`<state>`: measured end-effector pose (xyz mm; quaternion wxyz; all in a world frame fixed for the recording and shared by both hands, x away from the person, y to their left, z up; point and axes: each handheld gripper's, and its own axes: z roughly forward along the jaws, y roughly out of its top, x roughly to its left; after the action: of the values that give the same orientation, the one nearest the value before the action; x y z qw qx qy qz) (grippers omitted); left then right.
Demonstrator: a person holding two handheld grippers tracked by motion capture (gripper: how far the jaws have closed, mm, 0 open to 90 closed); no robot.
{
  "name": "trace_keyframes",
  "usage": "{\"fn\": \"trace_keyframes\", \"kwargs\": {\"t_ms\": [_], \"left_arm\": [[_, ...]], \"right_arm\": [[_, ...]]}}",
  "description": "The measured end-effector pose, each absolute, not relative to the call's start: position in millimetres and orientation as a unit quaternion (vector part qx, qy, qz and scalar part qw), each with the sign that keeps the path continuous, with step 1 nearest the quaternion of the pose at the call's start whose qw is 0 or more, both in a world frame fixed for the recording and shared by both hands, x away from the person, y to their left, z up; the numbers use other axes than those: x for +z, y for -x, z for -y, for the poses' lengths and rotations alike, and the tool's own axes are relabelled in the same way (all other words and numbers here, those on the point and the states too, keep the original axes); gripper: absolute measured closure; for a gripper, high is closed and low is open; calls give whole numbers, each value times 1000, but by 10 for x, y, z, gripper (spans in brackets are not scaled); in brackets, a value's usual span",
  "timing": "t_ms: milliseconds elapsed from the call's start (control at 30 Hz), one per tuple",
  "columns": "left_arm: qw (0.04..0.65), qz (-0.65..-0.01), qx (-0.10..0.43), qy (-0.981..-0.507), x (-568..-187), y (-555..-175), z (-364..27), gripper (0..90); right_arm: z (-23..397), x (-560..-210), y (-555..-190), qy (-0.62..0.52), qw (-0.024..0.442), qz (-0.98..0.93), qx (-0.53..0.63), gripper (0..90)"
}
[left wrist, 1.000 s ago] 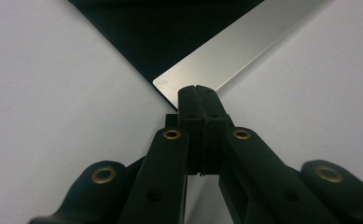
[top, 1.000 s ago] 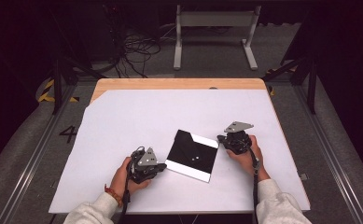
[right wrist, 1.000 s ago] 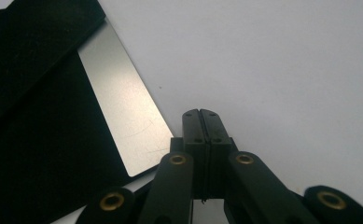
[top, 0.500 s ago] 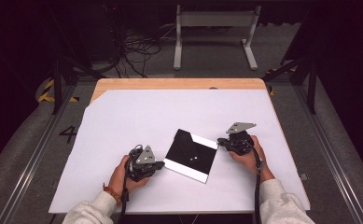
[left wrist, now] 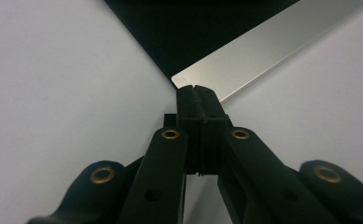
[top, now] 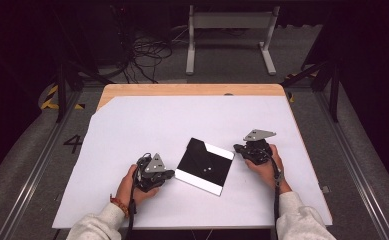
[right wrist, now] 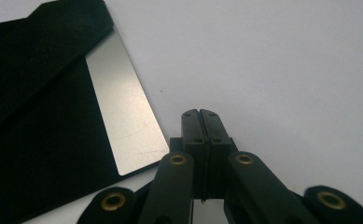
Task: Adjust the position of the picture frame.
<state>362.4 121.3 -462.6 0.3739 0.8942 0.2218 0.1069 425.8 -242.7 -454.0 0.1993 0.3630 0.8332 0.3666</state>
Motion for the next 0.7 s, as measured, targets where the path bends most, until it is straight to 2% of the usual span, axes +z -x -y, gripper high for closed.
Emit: {"fn": "trace_keyframes", "kwargs": {"t_ms": [367, 700], "left_arm": [[377, -200, 86, -900, -4625, -3531, -1159, 899], [374, -205, 108, -898, -4644, -3537, -1136, 899]], "right_arm": [[2391, -4560, -4265, -353, 188, -842, 361, 900], [2390, -4549, -4243, -337, 170, -853, 362, 900]]}}
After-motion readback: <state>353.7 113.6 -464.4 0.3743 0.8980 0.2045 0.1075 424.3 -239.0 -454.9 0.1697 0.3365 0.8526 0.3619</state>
